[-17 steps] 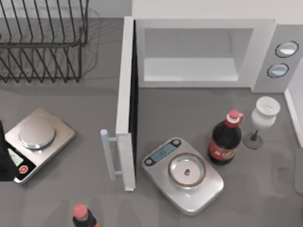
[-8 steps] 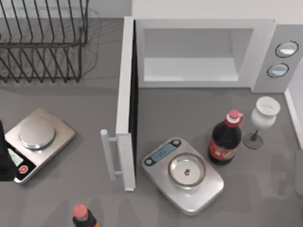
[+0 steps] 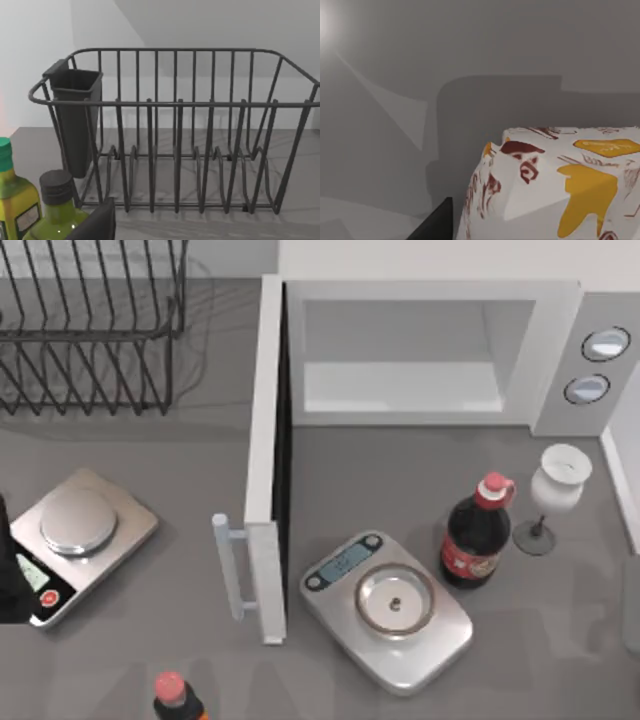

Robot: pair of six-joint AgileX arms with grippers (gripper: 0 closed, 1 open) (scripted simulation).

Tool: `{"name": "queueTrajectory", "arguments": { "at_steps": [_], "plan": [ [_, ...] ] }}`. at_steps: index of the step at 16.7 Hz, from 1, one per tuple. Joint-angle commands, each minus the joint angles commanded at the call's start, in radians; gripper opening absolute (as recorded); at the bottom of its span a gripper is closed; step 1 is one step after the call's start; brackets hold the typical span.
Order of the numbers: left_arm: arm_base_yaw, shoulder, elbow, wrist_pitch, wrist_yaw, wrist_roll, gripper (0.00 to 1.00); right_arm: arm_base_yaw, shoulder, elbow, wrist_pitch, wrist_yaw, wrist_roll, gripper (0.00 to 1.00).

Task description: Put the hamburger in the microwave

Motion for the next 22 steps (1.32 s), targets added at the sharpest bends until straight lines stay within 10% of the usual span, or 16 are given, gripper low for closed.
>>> {"name": "queueTrajectory", "arguments": {
  "at_steps": [22],
  "plan": [
    [0.000, 0.000, 0.000, 0.000, 0.000, 0.000, 1.00, -0.004, -0.240, 0.334, -0.572, 0.001, 0.023, 0.00]
  ]
}}
